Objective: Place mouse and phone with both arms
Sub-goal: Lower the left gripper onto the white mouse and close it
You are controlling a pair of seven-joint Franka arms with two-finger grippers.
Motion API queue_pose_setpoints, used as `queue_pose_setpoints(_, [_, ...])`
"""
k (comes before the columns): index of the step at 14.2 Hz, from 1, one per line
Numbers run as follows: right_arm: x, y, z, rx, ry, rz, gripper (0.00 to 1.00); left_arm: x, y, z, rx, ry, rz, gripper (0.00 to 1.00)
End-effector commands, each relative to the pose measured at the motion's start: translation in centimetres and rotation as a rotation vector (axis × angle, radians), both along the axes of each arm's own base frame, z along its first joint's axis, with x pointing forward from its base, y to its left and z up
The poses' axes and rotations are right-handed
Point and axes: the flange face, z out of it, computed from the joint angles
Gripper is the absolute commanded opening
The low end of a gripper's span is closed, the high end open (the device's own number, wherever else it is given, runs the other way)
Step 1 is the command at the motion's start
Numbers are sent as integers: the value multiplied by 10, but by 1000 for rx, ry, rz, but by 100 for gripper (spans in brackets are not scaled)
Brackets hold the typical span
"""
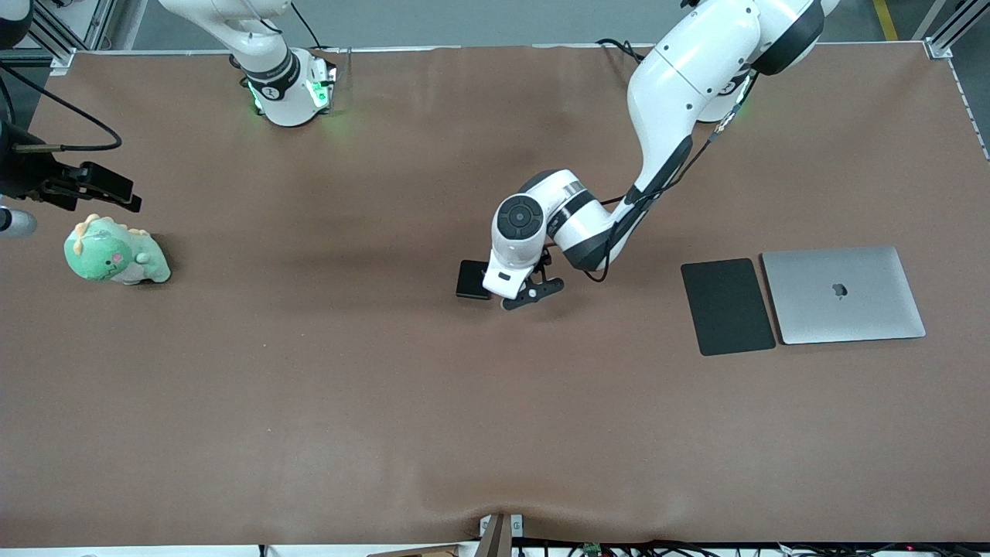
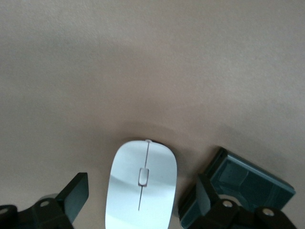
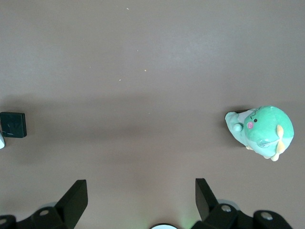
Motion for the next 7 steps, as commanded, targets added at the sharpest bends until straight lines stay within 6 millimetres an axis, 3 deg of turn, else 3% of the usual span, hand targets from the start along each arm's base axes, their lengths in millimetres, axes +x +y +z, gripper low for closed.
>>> queue_pose_setpoints(1, [0, -2, 5, -1, 3, -11, 100, -9, -11, -6, -2, -33, 9, 99])
queue_pose_setpoints(7, [3, 3, 8, 9, -16, -5, 100, -11, -10, -12, 10, -32, -4, 94])
